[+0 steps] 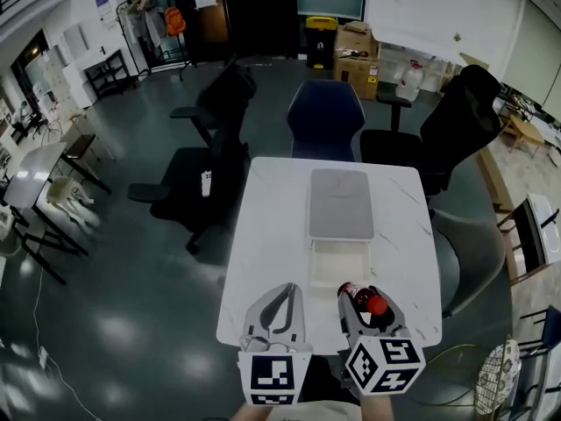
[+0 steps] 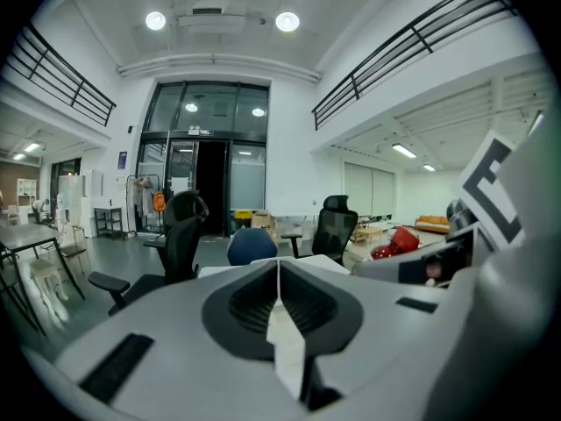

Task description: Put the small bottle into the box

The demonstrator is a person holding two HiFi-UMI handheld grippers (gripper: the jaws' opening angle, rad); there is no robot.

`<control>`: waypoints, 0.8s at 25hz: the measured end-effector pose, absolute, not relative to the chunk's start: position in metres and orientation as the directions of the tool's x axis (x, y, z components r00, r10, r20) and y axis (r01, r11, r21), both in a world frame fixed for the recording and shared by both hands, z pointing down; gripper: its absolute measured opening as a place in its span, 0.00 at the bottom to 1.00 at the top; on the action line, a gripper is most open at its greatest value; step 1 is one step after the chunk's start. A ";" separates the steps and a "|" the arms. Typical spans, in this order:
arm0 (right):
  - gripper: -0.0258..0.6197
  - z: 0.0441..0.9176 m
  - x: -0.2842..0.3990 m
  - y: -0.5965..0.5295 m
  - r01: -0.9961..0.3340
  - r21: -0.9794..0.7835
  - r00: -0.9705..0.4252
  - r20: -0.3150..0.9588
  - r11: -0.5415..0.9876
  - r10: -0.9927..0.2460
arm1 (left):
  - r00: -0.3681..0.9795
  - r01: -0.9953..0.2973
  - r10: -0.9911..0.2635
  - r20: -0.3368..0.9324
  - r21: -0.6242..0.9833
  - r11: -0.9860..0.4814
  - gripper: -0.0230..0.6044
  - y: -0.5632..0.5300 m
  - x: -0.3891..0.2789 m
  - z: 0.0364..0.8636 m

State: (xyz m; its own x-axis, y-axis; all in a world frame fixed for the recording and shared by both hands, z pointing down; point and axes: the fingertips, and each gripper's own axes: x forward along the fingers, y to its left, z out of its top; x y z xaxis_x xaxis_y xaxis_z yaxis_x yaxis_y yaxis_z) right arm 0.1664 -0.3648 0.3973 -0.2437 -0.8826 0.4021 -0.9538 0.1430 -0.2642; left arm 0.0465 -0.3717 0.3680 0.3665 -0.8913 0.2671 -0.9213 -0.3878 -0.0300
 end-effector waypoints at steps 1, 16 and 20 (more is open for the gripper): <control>0.40 0.400 0.168 -0.370 -0.954 -0.265 -0.243 0.409 0.141 -0.879 | 0.367 -0.920 -0.889 0.273 -0.032 -0.389 0.07 -0.377 0.048 0.370; 0.40 0.443 0.187 -0.445 -0.955 -0.265 -0.256 0.518 0.131 -0.816 | 0.362 -0.918 -0.857 0.367 -0.020 -0.397 0.07 -0.452 0.069 0.406; 0.40 0.458 0.190 -0.458 -0.956 -0.262 -0.259 0.553 0.130 -0.792 | 0.358 -0.919 -0.844 0.398 -0.010 -0.395 0.07 -0.465 0.072 0.420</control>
